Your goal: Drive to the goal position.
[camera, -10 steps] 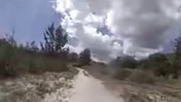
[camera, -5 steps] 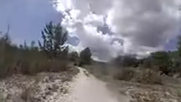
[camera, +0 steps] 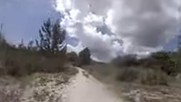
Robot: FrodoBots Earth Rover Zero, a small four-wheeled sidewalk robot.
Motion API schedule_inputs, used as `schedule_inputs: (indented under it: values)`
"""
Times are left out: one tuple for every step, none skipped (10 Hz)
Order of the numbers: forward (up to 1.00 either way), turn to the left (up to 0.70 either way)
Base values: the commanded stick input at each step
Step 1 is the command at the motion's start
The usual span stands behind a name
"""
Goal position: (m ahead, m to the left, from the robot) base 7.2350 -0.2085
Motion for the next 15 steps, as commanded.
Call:
schedule_inputs:
  values:
    - [0.85,0.0]
    - [0.85,0.0]
    - [0.85,0.0]
    - [0.85,0.0]
    - [0.85,0.0]
    - [0.85,0.0]
    - [0.85,0.0]
    - [0.85,0.0]
    - [0.85,0.0]
    - [0.85,0.0]
    - [0.85,0.0]
    - [0.85,0.0]
    - [0.85,0.0]
    - [0.85,0.0]
    - [0.85,0.0]
